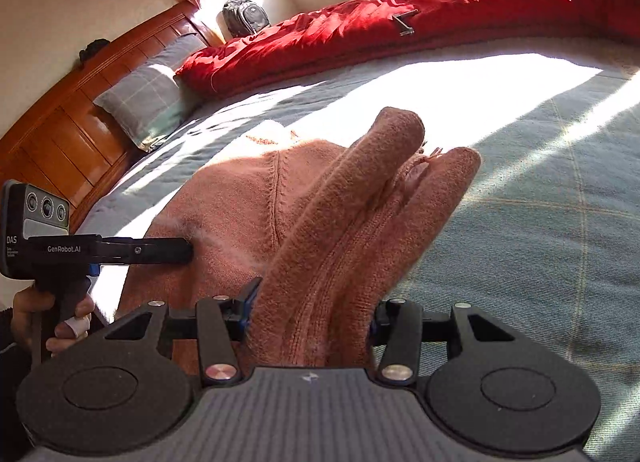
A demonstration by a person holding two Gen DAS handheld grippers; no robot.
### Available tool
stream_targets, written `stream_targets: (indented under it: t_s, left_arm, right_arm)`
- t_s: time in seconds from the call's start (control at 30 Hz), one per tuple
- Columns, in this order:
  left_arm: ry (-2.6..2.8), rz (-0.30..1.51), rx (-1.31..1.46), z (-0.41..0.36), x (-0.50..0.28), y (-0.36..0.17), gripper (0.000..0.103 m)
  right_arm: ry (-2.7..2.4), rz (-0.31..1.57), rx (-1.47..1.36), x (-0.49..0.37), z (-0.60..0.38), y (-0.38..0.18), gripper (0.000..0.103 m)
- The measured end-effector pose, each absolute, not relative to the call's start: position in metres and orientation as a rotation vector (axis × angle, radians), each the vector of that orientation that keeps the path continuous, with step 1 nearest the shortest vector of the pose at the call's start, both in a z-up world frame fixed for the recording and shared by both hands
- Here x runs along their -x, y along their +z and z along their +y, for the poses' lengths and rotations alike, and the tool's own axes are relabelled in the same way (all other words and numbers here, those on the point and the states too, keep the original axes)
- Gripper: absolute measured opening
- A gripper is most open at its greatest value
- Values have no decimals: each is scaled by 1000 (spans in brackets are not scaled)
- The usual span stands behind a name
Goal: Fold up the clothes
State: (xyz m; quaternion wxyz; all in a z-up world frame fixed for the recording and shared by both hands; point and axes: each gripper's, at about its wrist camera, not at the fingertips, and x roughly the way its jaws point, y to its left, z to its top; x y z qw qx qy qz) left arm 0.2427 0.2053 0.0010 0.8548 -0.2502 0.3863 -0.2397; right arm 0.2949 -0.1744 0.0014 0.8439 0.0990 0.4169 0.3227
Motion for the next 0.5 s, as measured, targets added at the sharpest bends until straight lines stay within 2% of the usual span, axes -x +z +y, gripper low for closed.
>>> stream_targets:
  t_s: [0.5]
  left_arm:
    - [-240, 749, 539, 397, -238, 17, 57]
  right_arm:
    - [902, 931, -175, -336, 39, 14, 54]
